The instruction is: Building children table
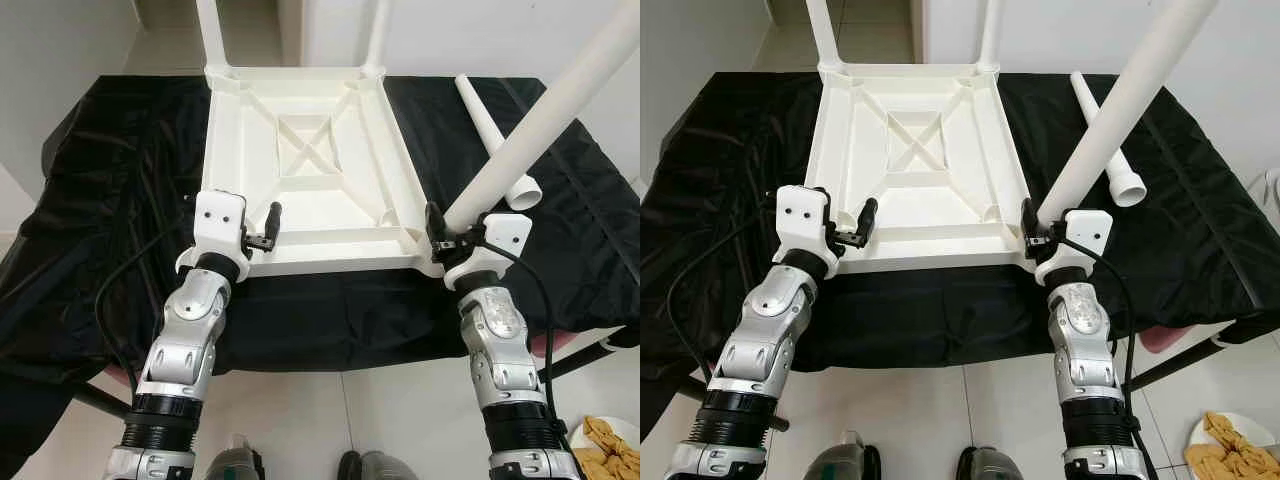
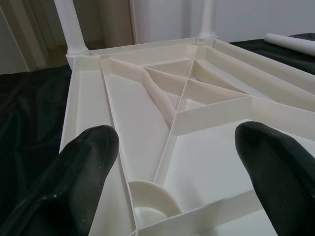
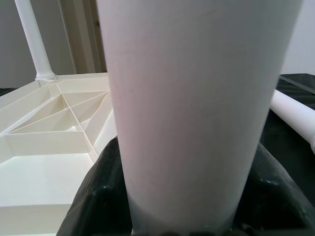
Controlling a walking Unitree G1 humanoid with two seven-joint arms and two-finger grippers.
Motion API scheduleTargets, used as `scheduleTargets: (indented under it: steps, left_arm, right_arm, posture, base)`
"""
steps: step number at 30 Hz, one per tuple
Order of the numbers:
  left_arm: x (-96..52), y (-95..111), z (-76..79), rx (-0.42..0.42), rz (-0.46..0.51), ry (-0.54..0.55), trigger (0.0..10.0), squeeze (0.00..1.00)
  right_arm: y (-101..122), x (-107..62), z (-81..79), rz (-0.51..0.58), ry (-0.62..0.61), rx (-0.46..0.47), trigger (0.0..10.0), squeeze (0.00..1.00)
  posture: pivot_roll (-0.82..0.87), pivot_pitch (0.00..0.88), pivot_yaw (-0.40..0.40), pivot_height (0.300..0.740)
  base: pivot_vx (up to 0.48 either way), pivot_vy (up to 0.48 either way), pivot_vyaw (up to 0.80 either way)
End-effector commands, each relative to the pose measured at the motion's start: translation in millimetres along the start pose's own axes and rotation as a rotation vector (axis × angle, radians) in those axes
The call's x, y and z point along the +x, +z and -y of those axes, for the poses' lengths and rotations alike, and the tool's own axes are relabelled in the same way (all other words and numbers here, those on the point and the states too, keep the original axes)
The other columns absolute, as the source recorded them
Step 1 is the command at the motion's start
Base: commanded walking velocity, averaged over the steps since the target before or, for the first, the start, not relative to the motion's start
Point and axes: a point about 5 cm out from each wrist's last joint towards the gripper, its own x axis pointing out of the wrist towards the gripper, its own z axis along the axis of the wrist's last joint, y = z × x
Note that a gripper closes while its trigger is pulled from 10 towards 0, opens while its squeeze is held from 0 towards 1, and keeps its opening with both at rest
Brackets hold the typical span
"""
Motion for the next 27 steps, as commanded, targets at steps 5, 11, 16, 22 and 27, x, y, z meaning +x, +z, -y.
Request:
scheduleTargets:
  steps: [5,11,16,22,27]
  left_arm:
    - [-2.4,-1.8,1.1,-0.003,-0.012,-0.004,10.0,0.0]
    - [-1.7,-0.2,1.3,0.006,-0.008,-0.006,10.0,0.0]
    - [-1.4,0.5,1.2,0.008,-0.005,-0.008,10.0,0.0]
    - [-1.8,0.4,0.7,0.011,-0.005,-0.007,10.0,0.0]
    - [-2.1,0.2,0.1,0.013,-0.007,-0.006,10.0,0.0]
  right_arm:
    - [-6.6,-2.6,-0.4,-0.037,0.008,0.0,10.0,0.0]
    - [-6.7,-2.0,-0.1,-0.038,0.009,-0.001,10.0,0.0]
    - [-6.7,-1.6,-0.3,-0.039,0.011,-0.001,10.0,0.0]
    - [-6.9,-1.8,-0.5,-0.04,0.012,-0.001,10.0,0.0]
    - [-7.0,-1.8,-0.2,-0.041,0.011,-0.001,10.0,0.0]
  posture:
    - [0.06,0.06,-0.029,0.74]
    - [0.05,0.06,-0.03,0.74]
    - [0.05,0.06,-0.031,0.74]
    - [0.06,0.061,-0.032,0.74]
    - [0.05,0.062,-0.032,0.74]
  base:
    - [0.0,0.0,0.0]
    - [0.0,0.0,0.0]
    - [0.0,0.0,0.0]
    - [0.0,0.0,0.0]
    - [0.0,0.0,0.0]
